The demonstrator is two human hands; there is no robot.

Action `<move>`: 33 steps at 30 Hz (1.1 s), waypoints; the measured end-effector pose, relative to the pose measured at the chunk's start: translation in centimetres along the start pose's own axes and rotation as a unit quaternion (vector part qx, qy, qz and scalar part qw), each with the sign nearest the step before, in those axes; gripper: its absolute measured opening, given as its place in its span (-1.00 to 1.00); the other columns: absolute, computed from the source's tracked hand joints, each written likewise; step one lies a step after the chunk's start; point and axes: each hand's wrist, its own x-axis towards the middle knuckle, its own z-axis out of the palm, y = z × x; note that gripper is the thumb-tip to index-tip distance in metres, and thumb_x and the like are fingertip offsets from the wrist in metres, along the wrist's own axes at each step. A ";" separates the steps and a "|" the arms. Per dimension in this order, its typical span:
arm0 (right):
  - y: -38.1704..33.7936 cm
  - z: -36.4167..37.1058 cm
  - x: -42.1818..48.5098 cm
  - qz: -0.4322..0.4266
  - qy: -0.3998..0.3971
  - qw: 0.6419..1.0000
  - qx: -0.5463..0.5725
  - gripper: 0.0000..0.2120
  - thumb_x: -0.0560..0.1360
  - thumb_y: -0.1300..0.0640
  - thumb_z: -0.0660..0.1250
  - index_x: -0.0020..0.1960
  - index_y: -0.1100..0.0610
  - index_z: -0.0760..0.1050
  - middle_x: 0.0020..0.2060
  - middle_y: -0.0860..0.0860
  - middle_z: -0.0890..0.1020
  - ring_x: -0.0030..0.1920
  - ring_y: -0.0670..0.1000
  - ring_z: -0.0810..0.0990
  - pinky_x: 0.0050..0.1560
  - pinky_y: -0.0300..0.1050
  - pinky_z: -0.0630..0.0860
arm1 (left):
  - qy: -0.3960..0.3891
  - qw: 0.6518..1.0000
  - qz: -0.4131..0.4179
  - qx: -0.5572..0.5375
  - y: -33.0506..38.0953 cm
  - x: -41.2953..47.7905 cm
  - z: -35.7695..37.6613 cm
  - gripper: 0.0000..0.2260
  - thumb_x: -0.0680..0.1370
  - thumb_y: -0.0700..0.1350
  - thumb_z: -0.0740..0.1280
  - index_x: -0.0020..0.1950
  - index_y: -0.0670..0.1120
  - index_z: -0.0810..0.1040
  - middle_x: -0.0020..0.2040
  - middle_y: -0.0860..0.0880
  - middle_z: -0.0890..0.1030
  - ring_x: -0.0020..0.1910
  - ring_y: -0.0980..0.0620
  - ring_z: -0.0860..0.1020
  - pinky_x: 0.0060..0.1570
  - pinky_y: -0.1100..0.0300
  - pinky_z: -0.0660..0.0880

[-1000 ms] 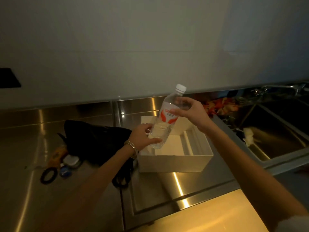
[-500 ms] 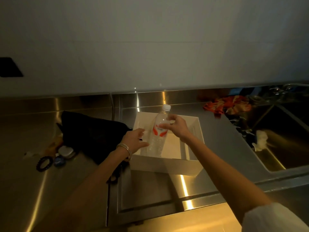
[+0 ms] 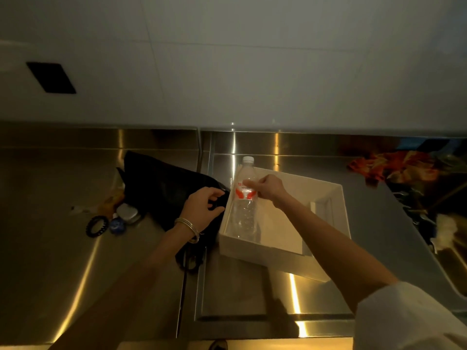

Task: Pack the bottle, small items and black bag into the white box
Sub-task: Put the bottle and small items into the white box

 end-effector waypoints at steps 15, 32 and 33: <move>-3.3 -3.1 -6.2 -0.173 -0.021 0.983 0.050 -0.37 0.36 0.13 0.46 0.36 0.13 0.28 0.30 0.08 0.44 0.30 0.05 0.41 0.23 -0.06 0.43 | 0.009 1.000 0.024 0.016 0.6 1.5 -2.4 -0.62 0.40 -0.18 0.44 0.19 -0.11 0.49 0.10 -0.05 0.53 0.04 0.11 0.46 0.00 0.27 0.44; -10.3 14.7 -8.2 -0.283 -0.240 0.927 -0.060 -0.38 0.36 0.15 0.47 0.35 0.09 0.31 0.30 0.05 0.45 0.30 -0.06 0.41 0.27 -0.26 0.32 | 0.066 0.991 -0.099 0.067 -11.3 -8.2 -15.0 -0.52 0.36 -0.17 0.49 0.23 -0.18 0.45 0.14 -0.14 0.54 0.05 -0.01 0.51 -0.03 0.23 0.41; -10.6 16.0 -8.1 -0.276 -0.244 0.928 -0.060 -0.39 0.36 0.15 0.47 0.34 0.08 0.31 0.30 0.05 0.45 0.30 -0.05 0.41 0.26 -0.26 0.32 | 0.069 0.989 -0.108 0.070 -12.3 -8.5 -15.8 -0.53 0.35 -0.18 0.50 0.22 -0.18 0.46 0.14 -0.14 0.54 0.03 0.01 0.50 -0.07 0.30 0.36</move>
